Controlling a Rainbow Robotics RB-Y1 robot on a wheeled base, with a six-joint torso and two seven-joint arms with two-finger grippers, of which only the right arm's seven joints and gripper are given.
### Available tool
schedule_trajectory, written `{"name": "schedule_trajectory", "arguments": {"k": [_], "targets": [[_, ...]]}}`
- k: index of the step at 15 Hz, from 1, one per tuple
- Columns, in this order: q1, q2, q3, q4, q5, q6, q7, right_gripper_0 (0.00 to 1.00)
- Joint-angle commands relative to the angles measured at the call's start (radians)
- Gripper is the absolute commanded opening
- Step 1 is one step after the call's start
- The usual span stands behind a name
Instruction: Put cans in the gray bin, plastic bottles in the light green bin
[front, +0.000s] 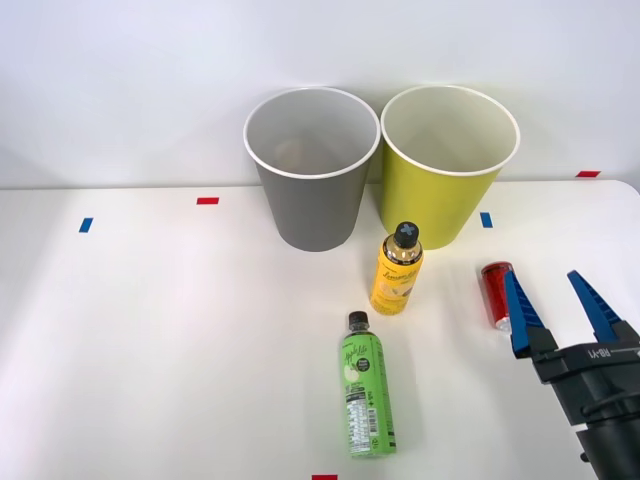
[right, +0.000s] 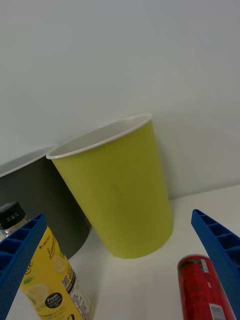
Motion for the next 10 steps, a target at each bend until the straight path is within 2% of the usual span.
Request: {"name": "schedule_trajectory", "arguments": {"k": [1, 8, 10], "targets": [[0.071, 0.066, -0.016, 0.0, 0.012, -0.013, 0.006, 1.0], [0.144, 0.197, -0.042, 0.001, 0.051, -0.005, 0.048, 1.0], [0.141, 0.224, -0.054, 0.001, 0.101, 0.001, 0.043, 1.0]]}}
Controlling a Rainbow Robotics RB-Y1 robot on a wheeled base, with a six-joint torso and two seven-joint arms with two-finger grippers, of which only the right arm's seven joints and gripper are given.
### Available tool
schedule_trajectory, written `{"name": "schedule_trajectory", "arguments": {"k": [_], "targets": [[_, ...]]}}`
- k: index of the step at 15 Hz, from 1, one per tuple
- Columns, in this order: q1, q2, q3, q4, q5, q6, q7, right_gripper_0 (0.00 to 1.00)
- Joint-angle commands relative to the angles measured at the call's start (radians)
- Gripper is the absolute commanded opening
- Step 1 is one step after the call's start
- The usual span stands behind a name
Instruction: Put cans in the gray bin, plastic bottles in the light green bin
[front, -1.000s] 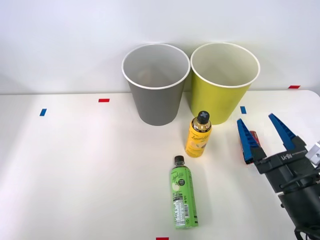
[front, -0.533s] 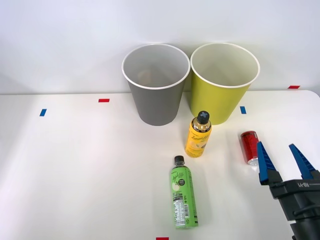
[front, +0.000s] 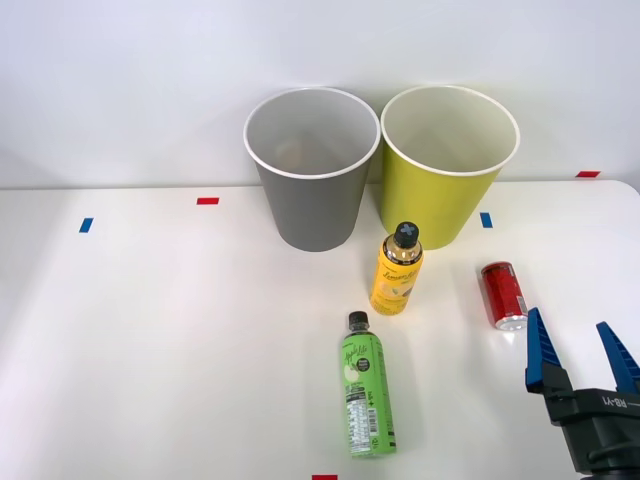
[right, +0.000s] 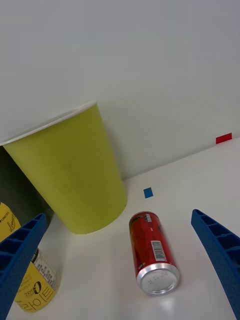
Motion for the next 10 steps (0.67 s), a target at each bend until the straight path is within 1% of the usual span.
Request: {"name": "schedule_trajectory", "arguments": {"k": [1, 2, 5, 6, 7, 10], "targets": [[-0.005, 0.052, -0.029, 0.0, 0.102, 0.016, -0.012, 1.0], [-0.006, 0.074, -0.039, 0.0, 0.136, 0.021, -0.019, 1.0], [-0.001, 0.14, -0.045, 0.0, 0.251, 0.021, -0.145, 1.0], [-0.005, 0.163, -0.045, 0.023, 0.286, 0.012, -0.159, 1.0], [-0.029, 0.181, -0.053, 0.089, 0.32, -0.038, -0.159, 1.0], [-0.083, 0.197, -0.073, 0.218, 0.357, -0.148, -0.141, 1.0]]}}
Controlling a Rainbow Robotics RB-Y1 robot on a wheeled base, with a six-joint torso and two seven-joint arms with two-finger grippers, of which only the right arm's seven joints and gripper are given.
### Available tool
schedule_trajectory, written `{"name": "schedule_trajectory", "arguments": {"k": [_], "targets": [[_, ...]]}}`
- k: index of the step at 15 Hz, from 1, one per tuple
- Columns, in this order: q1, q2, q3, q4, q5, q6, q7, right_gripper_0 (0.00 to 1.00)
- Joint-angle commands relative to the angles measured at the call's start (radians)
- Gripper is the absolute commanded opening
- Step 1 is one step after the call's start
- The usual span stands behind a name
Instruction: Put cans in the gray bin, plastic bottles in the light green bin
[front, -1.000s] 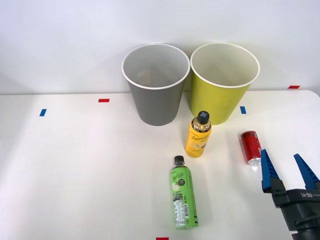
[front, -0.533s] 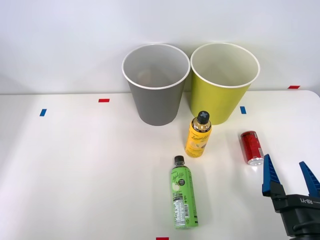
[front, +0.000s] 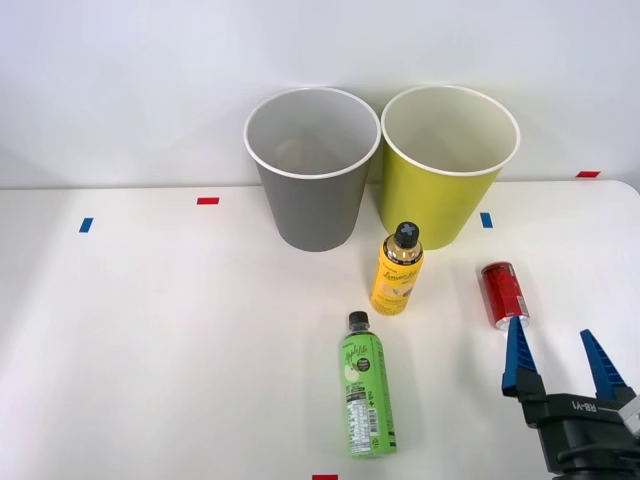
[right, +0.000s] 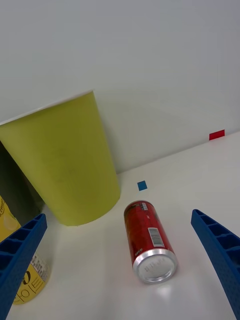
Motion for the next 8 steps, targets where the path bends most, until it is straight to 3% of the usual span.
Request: {"name": "schedule_trajectory", "arguments": {"k": [1, 4, 8], "targets": [[-0.043, 0.016, -0.015, 0.103, 0.064, -0.111, 0.022, 1.0], [-0.009, 0.066, -0.046, 0.119, 0.164, -0.174, 0.023, 1.0], [0.022, 0.066, -0.034, 0.119, 0.167, -0.203, 0.028, 1.0]]}}
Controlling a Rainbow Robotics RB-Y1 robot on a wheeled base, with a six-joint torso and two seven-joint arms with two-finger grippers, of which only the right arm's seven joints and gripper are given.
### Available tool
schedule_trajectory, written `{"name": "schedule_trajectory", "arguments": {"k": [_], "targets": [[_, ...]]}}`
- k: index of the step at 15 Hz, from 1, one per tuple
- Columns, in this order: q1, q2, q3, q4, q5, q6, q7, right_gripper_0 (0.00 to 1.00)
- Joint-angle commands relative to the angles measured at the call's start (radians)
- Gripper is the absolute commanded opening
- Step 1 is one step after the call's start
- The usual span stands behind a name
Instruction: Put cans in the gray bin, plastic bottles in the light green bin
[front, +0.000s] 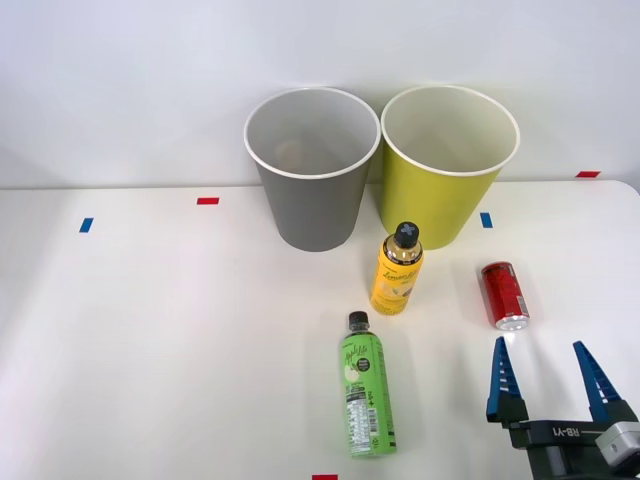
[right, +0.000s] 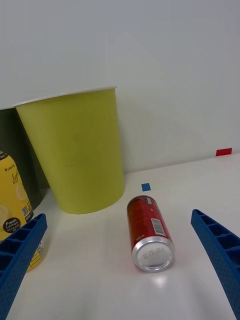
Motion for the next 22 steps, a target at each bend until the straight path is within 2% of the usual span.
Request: {"name": "schedule_trajectory", "arguments": {"k": [1, 6, 8, 13, 16, 22], "targets": [[0.031, -0.007, 0.017, 0.0, -0.001, -0.007, 0.012, 1.0], [0.04, -0.064, 0.065, 0.089, -0.049, -0.112, 0.05, 1.0], [0.055, -0.075, 0.074, 0.089, -0.061, -0.113, 0.142, 1.0], [0.11, -0.092, 0.094, 0.088, -0.132, -0.127, 0.279, 1.0], [0.135, -0.092, 0.123, 0.088, -0.145, -0.127, 0.28, 1.0], [0.158, -0.098, 0.129, 0.088, -0.145, -0.127, 0.292, 1.0]]}}
